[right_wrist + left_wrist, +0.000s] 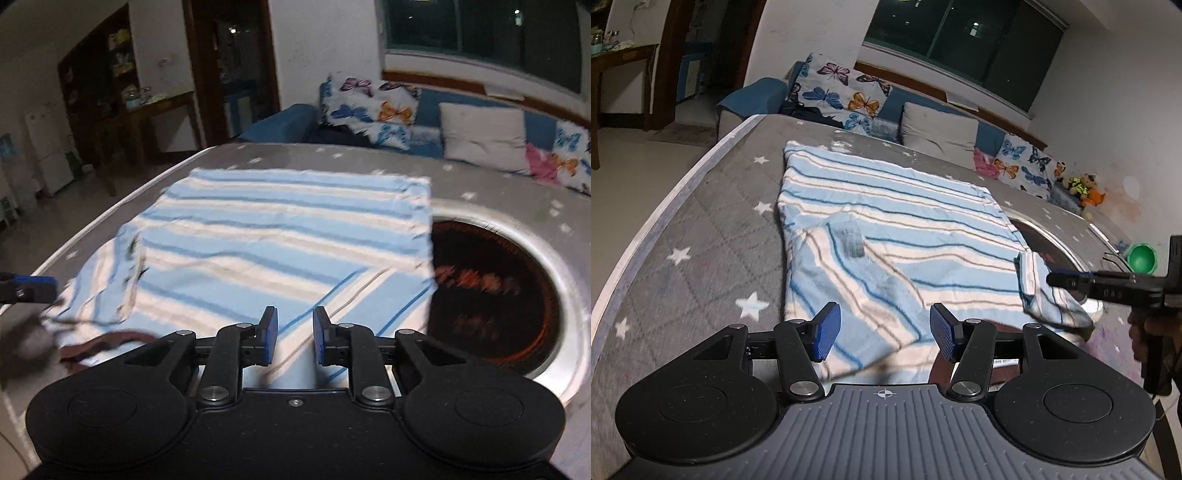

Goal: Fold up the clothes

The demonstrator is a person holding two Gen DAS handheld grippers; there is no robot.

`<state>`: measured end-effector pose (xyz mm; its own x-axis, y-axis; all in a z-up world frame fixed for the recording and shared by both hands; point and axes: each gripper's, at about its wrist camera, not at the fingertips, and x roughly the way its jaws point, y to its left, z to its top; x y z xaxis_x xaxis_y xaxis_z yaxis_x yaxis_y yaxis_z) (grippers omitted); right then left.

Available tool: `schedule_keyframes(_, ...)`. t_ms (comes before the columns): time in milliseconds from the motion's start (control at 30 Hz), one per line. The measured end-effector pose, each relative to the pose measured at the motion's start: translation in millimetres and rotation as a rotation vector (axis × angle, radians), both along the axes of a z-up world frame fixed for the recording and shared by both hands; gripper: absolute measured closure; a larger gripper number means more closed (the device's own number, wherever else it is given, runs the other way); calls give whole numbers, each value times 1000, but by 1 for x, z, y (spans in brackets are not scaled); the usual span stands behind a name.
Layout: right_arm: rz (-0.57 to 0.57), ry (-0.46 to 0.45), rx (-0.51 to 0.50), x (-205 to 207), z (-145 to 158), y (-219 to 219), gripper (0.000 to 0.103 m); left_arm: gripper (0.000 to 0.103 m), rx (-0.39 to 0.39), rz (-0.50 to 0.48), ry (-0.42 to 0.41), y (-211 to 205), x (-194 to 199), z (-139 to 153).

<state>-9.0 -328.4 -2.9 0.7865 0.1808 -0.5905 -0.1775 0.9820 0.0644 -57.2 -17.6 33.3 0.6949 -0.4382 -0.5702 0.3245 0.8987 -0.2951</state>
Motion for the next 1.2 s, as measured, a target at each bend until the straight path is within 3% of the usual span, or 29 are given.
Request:
schedule_keyframes(333,-39,63,-57,57,-22,-9,81,48,24,-45,7,-17,63,-3)
schedule_keyframes(467,-44,90,-58,64,-35,-11,81,48,6,-68,44,-24,84,-14)
schedule_keyframes(667,-39,75,-44,60,-27,-14,81,47,5,-61,80,-30,104,-32)
schedule_keyframes(933,-25,84,-44,54,-25,-17,80,45,47,-72,75,-35,102,-26)
schedule_keyframes(1200,40,71,-86,8,-11,-12,62,41,119,-93,25,-33,66,-11)
